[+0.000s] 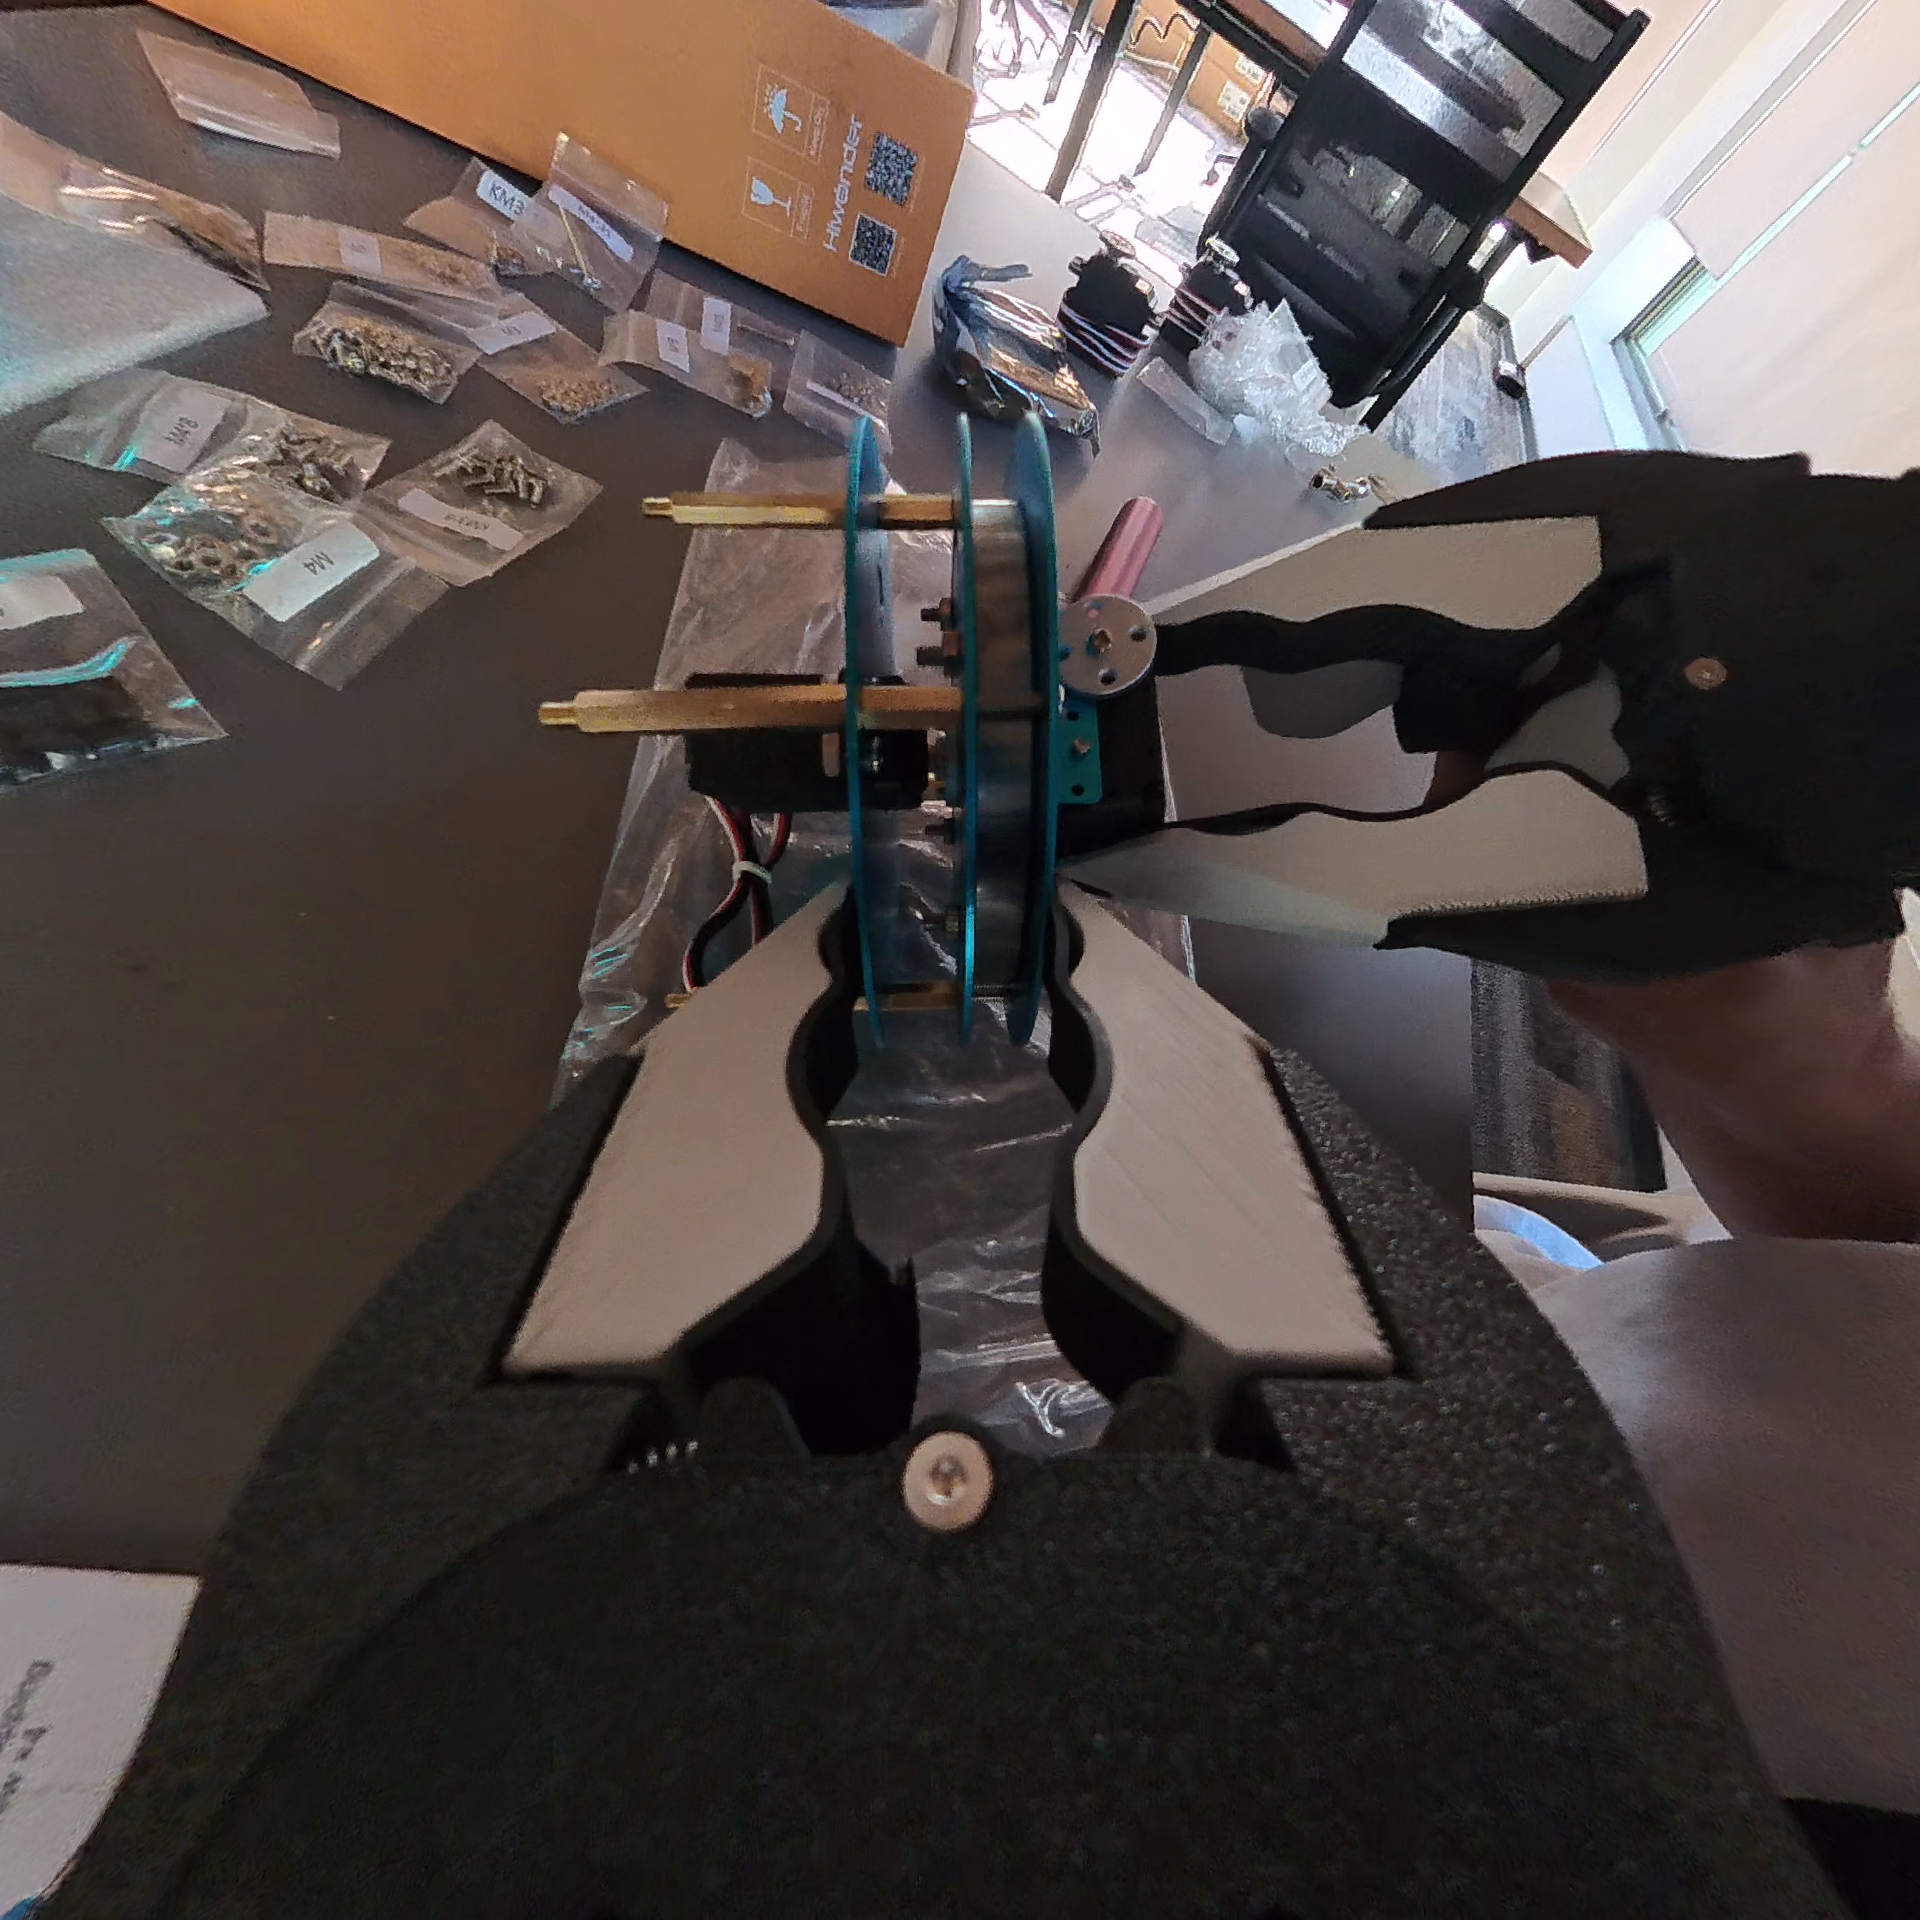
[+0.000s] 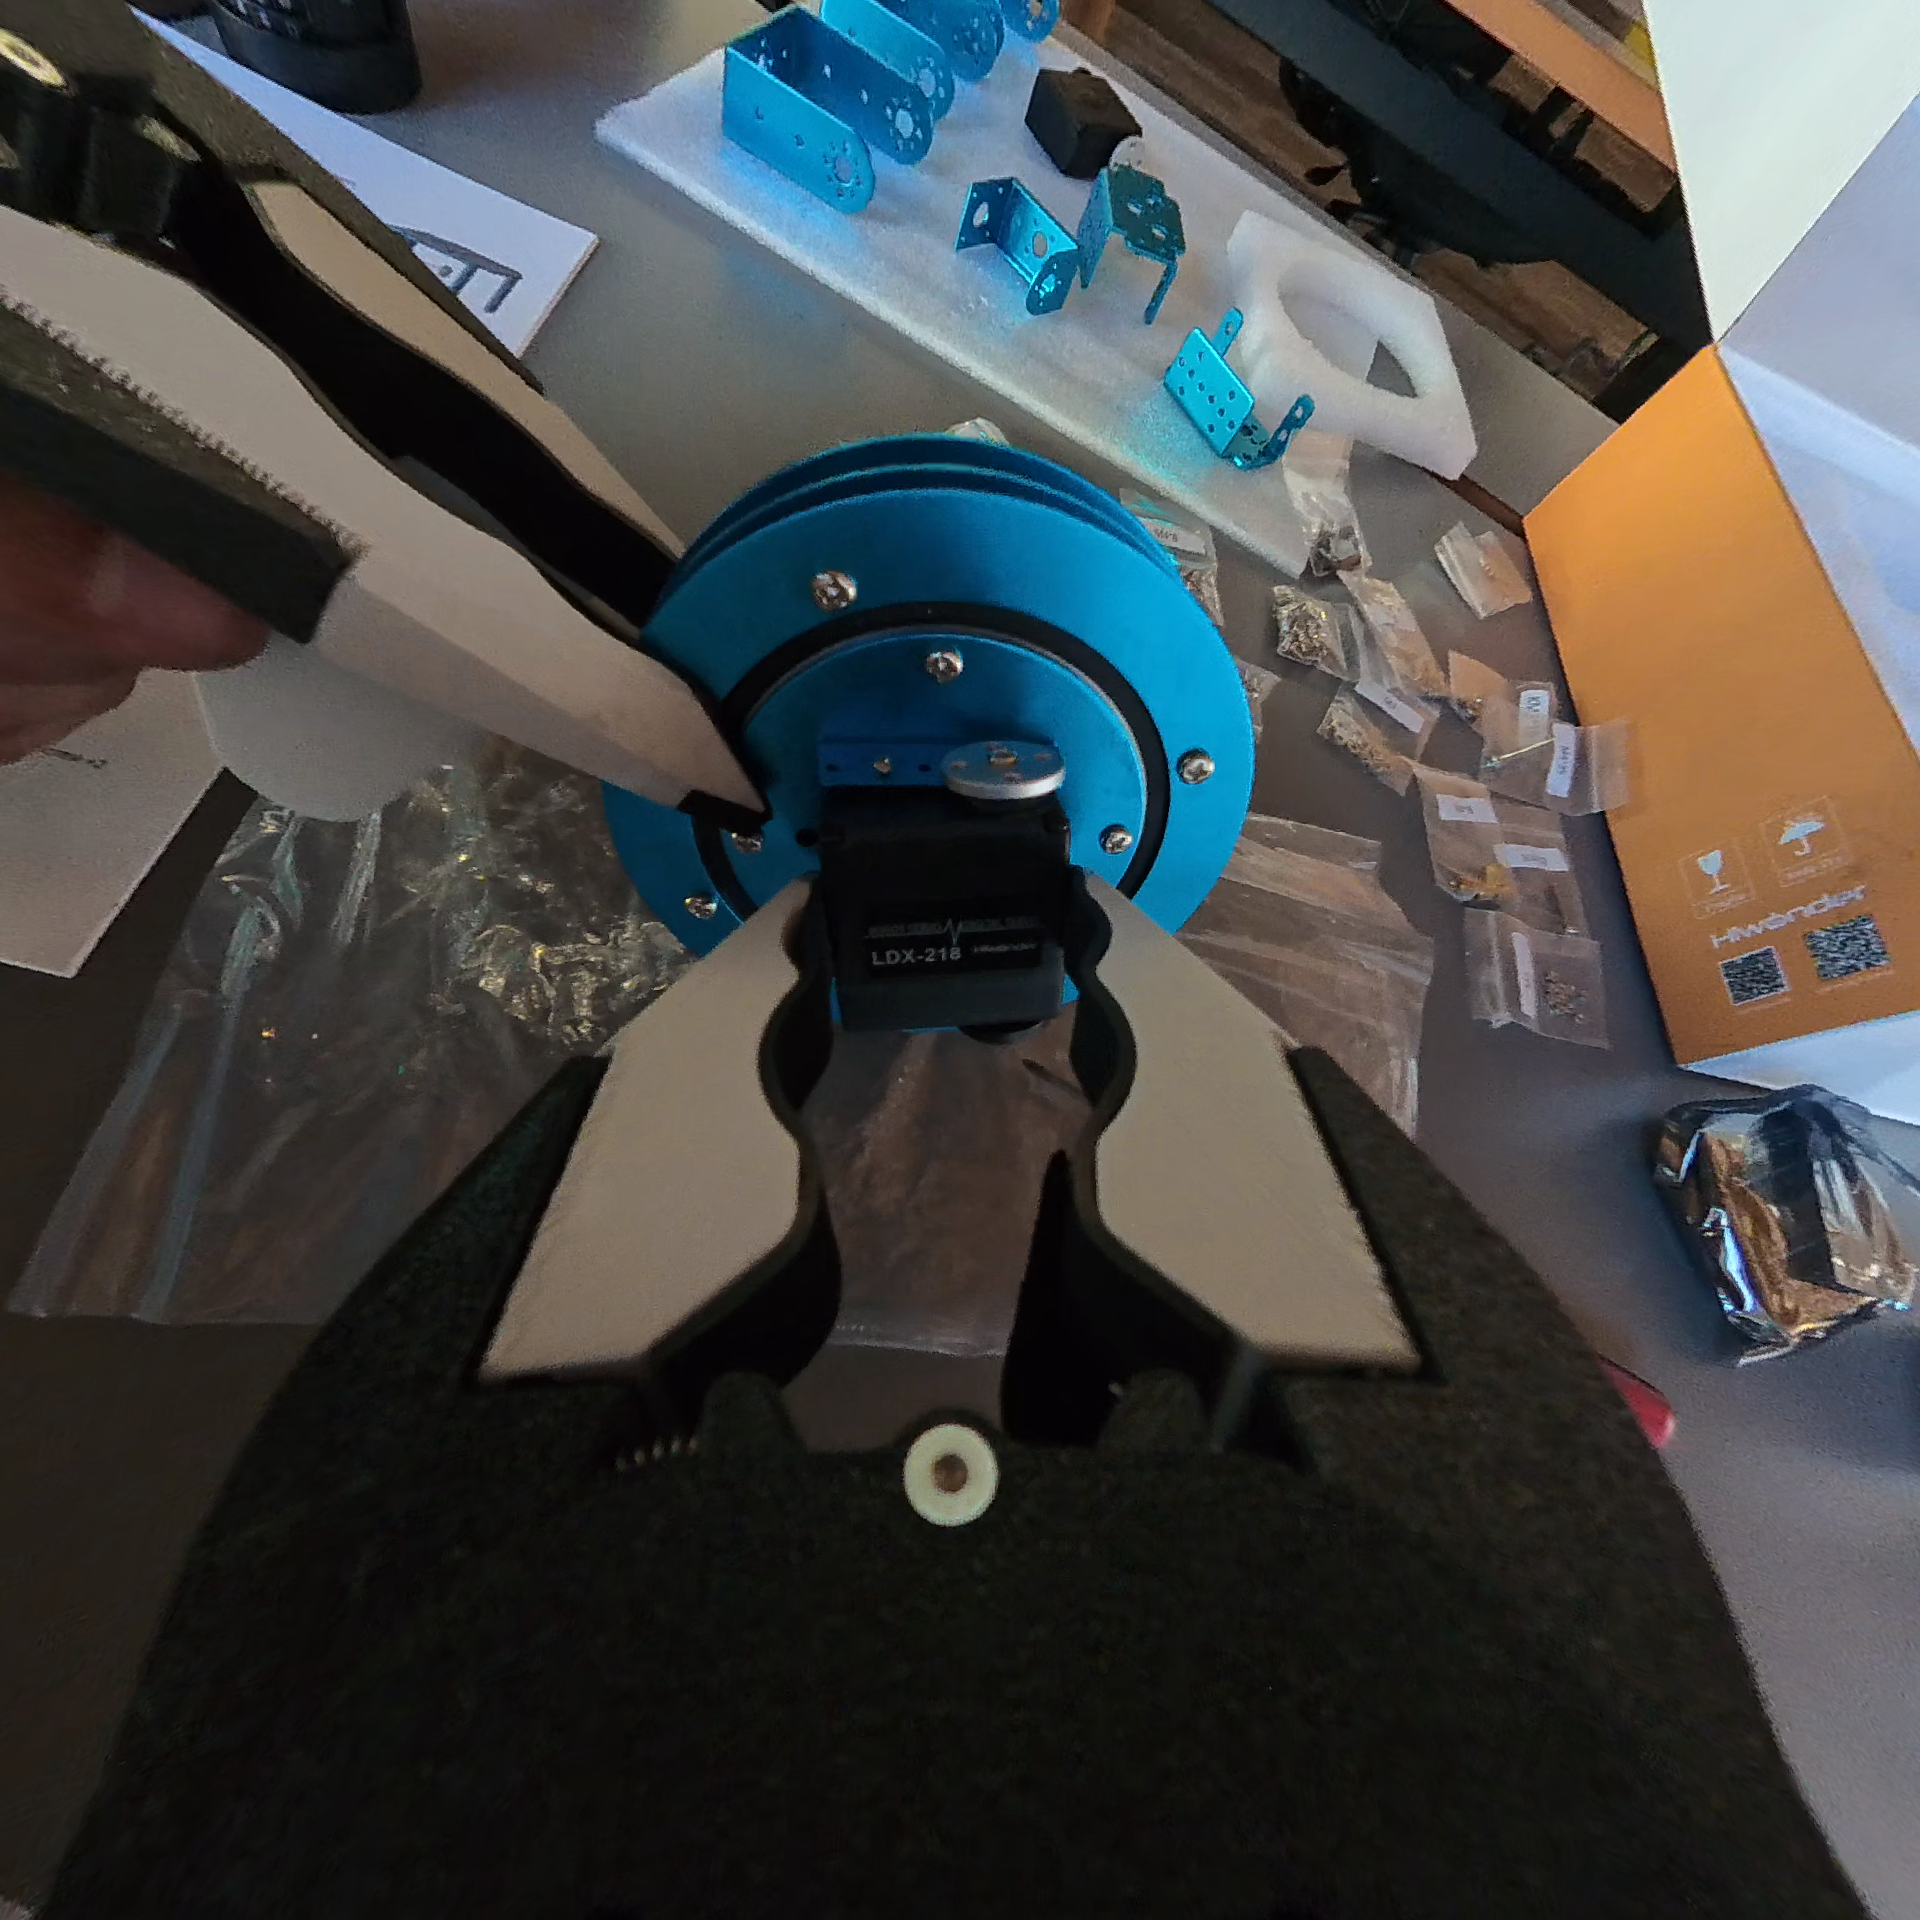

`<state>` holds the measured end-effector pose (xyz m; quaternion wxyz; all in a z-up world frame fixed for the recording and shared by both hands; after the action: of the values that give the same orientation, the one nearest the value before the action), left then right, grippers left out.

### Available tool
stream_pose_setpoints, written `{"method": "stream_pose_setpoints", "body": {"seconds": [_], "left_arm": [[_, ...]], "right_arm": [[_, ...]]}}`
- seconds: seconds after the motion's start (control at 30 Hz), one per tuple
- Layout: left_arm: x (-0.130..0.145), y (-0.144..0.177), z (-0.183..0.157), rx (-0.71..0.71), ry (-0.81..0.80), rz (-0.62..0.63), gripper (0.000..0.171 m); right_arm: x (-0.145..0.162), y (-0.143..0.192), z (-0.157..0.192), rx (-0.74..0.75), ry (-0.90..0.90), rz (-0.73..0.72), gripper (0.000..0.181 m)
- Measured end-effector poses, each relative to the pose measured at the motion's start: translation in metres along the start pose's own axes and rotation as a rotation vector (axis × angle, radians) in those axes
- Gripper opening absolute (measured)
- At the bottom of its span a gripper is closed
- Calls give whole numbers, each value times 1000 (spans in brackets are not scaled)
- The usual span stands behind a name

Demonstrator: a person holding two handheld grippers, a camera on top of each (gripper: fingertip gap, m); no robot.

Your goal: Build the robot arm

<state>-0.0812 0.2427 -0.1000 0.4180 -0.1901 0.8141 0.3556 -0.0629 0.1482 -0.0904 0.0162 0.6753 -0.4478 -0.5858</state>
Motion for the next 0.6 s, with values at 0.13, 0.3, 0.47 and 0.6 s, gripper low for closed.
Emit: {"method": "stream_pose_setpoints", "body": {"seconds": [0.13, 0.3, 0.47, 0.6], "left_arm": [[-1, 1, 2, 22, 29, -11, 33], [2, 2, 4, 65, 61, 15, 33], [1, 1, 5, 27, 19, -4, 32], [-1, 1, 4, 6, 3, -17, 32]], "right_arm": [[-1, 1, -1, -32, -58, -20, 42], [0, -1, 1, -17, 2, -149, 42], [1, -5, -1, -61, -6, -177, 43], [0, -3, -2, -83, -48, -70, 43]]}}
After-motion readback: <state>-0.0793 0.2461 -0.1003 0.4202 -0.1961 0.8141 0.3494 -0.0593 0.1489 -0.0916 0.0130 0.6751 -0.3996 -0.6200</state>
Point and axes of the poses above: each gripper's, where its closed fingertips meet, y back along the fingers, x out of its underside, z = x × y across the jaws, the point moved 5 cm from there along y, back along the fingers, and after that the axes turned 1 degree about y, right-handed, at the moved point
